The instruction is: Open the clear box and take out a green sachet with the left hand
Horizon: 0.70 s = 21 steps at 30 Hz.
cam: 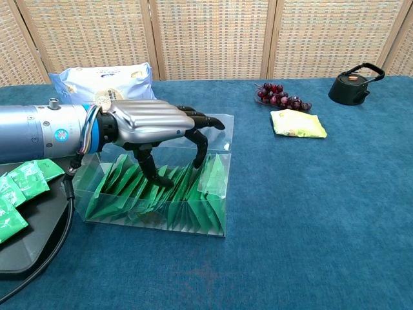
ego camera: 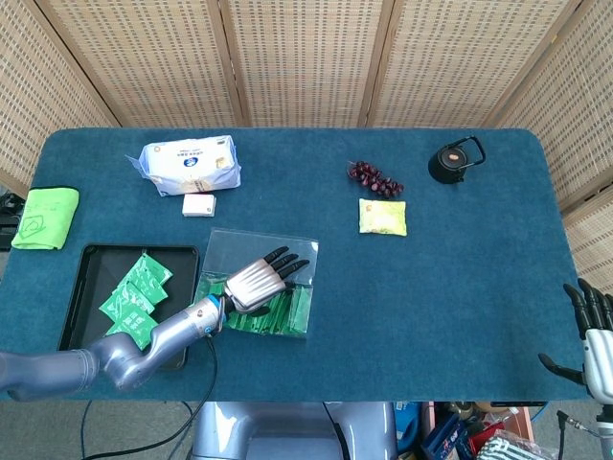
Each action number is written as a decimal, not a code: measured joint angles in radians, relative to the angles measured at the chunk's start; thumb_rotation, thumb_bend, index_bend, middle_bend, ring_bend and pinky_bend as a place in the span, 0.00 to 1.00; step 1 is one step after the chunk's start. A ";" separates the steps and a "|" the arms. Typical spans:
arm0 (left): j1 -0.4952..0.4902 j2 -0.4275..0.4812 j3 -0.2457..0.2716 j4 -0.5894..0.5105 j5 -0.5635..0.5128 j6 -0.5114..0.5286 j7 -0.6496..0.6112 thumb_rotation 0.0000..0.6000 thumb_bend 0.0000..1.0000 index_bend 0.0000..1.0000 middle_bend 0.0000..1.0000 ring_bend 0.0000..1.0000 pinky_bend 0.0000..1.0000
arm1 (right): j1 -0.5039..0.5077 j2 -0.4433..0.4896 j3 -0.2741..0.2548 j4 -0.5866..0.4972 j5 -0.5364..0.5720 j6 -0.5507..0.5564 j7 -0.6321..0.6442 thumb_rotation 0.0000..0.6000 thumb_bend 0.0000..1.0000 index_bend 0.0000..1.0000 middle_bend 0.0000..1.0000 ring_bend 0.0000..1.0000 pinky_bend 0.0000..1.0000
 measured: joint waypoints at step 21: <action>0.008 0.012 0.004 0.009 -0.006 -0.004 -0.007 1.00 0.48 0.57 0.00 0.00 0.00 | 0.005 0.000 0.000 0.004 0.005 -0.012 0.006 1.00 0.00 0.00 0.00 0.00 0.00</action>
